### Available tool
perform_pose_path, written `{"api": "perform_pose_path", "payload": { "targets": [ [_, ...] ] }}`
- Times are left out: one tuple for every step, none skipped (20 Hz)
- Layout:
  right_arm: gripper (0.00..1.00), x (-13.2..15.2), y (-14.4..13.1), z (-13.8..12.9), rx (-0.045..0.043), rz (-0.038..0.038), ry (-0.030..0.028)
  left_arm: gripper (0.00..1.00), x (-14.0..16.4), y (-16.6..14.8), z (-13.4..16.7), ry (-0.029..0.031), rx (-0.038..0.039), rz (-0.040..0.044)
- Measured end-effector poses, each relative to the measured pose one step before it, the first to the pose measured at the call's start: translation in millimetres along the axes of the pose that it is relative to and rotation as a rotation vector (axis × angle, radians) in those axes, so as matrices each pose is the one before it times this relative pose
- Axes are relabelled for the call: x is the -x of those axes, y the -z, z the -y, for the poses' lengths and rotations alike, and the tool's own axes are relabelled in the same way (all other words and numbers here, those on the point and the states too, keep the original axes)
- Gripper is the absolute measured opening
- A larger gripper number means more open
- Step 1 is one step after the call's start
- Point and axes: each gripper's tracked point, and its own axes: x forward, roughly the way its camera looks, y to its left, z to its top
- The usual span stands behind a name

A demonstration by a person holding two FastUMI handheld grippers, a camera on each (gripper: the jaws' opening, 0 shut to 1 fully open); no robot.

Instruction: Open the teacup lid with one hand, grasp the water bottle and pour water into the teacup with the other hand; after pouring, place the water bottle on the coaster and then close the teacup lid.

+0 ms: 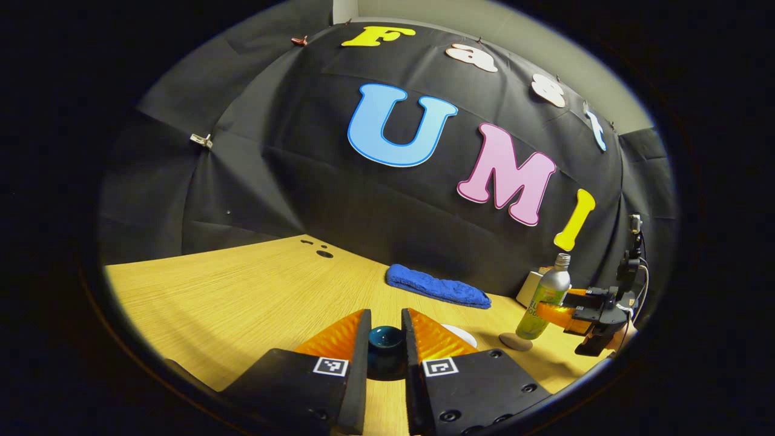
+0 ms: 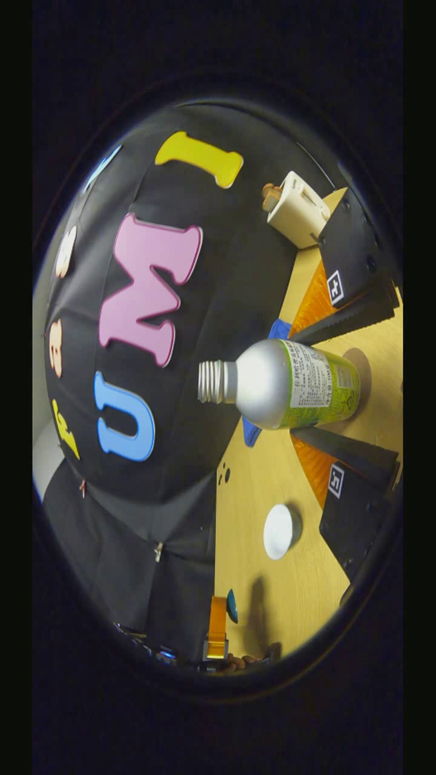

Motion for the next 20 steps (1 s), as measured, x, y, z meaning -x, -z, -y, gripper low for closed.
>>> {"api": "perform_pose_path", "payload": {
  "targets": [
    [0.79,-1.14,6.39,8.58,-0.04469,-0.00902,0.00596,0.3,-0.34,0.44,0.83,-0.00056,-0.00502,0.00004],
    [0.79,-1.29,6.34,6.49,-0.0455,-0.00867,-0.00101,0.3,-0.12,0.49,1.08,0.00132,-0.00517,-0.00078],
    [0.79,-2.9,2.44,3.56,-0.03251,-0.00606,-0.00055,0.3,-0.48,0.95,1.6,0.00162,-0.00517,-0.00133],
    [0.79,-3.46,3.7,2.65,-0.03122,-0.00528,-0.00254,0.3,-0.27,0.43,1.45,0.00097,-0.00446,-0.00191],
    [0.79,-3.1,3.61,1.89,-0.02398,-0.00162,-0.0024,0.3,-0.78,2.29,0.81,0.0018,-0.00304,-0.00288],
    [0.79,-1.8,3.64,1.75,-0.01426,-0.0012,0.00123,0.3,-0.61,0.81,0.76,0.00094,-0.00028,-0.00299],
    [0.8,-0.42,2.55,-0.13,-0.01143,-0.00176,-0.00267,0.3,-0.35,1.22,1.1,0.00268,0.00138,-0.00316],
    [0.8,-0.74,2.17,-1.66,-0.00854,-0.00479,-0.00628,0.3,-0.06,-0.16,0.33,0.00131,0.00189,-0.00193],
    [0.8,1.29,1.98,-1.18,-0.00504,-0.00173,-0.00548,0.3,-0.33,1.11,0.13,-0.00073,-0.00057,-0.00037],
    [0.76,-1.13,0.06,-0.97,0.00161,-0.00002,-0.00176,0.3,-0.33,0.08,-1.11,-0.00206,-0.00235,0.00006],
    [0.8,-2.08,-0.86,0.14,0.00606,0.00115,0.00479,0.3,0.02,-0.27,-0.38,-0.00101,-0.00179,-0.00007],
    [0.8,-1.63,0.24,0.19,0.00357,0.00117,0.00248,0.3,0.05,-0.64,-1.3,-0.00169,0.00071,0.00069],
    [0.79,-0.3,1.36,-1.02,-0.00066,-0.00343,-0.00115,0.3,-0.01,0.81,0.02,-0.00085,0.00143,0.00028],
    [0.8,-1.81,2.08,-0.52,0.00062,-0.00436,-0.00104,0.3,-0.02,-0.57,-0.29,-0.00039,0.00055,-0.0001],
    [0.79,-1.23,2.45,0.36,0.00339,-0.00641,0.00237,0.34,0.02,0.89,-0.13,0.00007,0.00029,-0.00078],
    [0.79,-1.04,-0.15,0.38,-0.00017,-0.00039,0.00057,0.3,-0.1,-0.22,-0.26,0.0009,0.00056,-0.00017],
    [0.8,-0.24,-1.02,0.24,-0.00261,0.00119,0.0007,0.3,-0.25,0.16,0.6,0.00117,0.00003,0.00048],
    [0.8,0.68,1.33,0.71,-0.00238,-0.00217,0.00051,0.3,0.05,-0.74,-0.2,-0.00026,-0.00067,0.00078],
    [0.81,0.31,1.14,1.0,-0.00407,-0.00171,-0.00012,0.3,0.02,-0.04,-0.65,-0.00044,-0.00101,0.00042],
    [0.82,1.7,0.34,1.44,-0.00682,-0.00303,-0.00112,0.3,-0.07,-0.23,-0.05,-0.00071,-0.00063,0.00043]
  ]
}}
